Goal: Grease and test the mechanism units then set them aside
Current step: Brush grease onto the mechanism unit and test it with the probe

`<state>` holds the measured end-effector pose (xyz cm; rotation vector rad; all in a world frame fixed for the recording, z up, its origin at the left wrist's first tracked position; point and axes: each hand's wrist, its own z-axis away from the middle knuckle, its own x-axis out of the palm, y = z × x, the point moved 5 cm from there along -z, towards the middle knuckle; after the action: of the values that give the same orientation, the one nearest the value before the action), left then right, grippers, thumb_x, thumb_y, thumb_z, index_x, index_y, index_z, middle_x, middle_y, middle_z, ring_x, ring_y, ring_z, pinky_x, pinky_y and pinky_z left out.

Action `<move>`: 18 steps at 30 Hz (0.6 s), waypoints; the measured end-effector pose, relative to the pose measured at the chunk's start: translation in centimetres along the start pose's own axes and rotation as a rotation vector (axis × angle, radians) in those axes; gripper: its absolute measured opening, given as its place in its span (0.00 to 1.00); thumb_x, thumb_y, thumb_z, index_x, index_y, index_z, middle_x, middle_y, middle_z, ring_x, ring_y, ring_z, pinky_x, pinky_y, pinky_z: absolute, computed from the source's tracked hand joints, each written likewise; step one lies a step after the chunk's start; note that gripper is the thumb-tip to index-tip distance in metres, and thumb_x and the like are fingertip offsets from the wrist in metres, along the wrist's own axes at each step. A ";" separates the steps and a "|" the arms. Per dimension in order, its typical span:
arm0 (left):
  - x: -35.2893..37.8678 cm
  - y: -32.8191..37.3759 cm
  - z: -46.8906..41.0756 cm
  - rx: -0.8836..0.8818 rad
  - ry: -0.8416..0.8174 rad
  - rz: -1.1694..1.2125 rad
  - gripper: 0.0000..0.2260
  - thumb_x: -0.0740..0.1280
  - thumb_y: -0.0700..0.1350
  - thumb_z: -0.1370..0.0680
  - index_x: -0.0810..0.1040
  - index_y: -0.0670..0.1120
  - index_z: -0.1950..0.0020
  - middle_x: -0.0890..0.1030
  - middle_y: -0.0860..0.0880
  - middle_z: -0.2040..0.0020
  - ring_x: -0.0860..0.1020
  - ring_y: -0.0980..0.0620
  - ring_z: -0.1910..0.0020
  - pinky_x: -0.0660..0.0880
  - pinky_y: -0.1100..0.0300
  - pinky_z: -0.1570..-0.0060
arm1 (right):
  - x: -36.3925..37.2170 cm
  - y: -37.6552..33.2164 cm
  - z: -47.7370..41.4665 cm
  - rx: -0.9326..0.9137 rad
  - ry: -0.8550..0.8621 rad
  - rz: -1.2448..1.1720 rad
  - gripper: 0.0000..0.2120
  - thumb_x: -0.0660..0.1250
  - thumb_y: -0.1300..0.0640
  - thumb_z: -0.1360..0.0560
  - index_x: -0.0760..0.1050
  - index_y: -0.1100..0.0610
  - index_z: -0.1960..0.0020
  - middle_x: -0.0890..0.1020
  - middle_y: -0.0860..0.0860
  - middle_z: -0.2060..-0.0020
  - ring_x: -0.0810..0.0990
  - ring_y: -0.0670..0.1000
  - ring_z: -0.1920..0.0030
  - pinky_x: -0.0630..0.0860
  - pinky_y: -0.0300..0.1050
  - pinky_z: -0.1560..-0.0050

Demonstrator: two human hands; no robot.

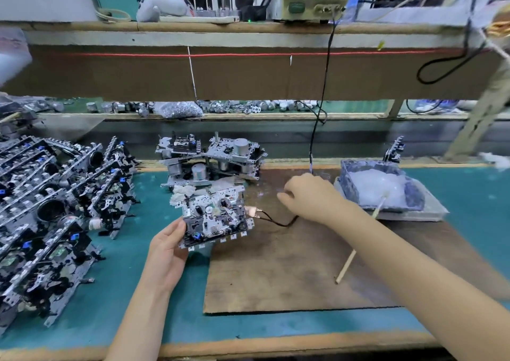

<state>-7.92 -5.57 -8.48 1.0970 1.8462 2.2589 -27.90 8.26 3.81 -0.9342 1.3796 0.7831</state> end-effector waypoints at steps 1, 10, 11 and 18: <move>0.1 0.0 0.0 0.000 -0.002 0.003 0.20 0.56 0.35 0.20 0.86 0.45 0.63 0.85 0.49 0.62 0.83 0.56 0.64 0.79 0.65 0.62 | 0.1 1.2 0.7 0.059 -0.022 0.037 0.15 0.55 0.50 0.20 0.74 0.60 0.53 0.76 0.57 0.58 0.76 0.58 0.53 0.67 0.44 0.59; 0.6 0.1 0.2 -0.025 -0.020 0.005 0.13 0.55 0.36 0.19 0.80 0.41 0.53 0.85 0.49 0.60 0.83 0.55 0.62 0.80 0.63 0.62 | 2.8 9.1 6.5 0.400 -0.414 0.062 0.21 0.52 0.44 0.20 0.72 0.60 0.44 0.76 0.57 0.44 0.74 0.56 0.43 0.69 0.46 0.48; 0.7 0.1 0.3 -0.023 -0.025 -0.003 0.12 0.55 0.36 0.19 0.79 0.41 0.51 0.85 0.49 0.60 0.83 0.56 0.62 0.80 0.63 0.62 | 3.0 9.3 6.8 0.395 -0.410 -0.009 0.18 0.52 0.47 0.19 0.72 0.59 0.48 0.76 0.57 0.48 0.74 0.56 0.47 0.69 0.44 0.50; 0.8 0.1 0.3 -0.021 -0.047 -0.031 0.11 0.54 0.36 0.19 0.77 0.41 0.49 0.85 0.51 0.60 0.83 0.57 0.61 0.80 0.64 0.60 | 1.1 11.8 7.7 0.421 -0.147 -0.349 0.20 0.50 0.68 0.24 0.75 0.58 0.41 0.76 0.53 0.55 0.78 0.54 0.57 0.76 0.47 0.51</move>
<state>-8.39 -4.99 -8.00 1.1009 1.8057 2.2112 -34.88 20.31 1.44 -0.7387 1.1504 0.2737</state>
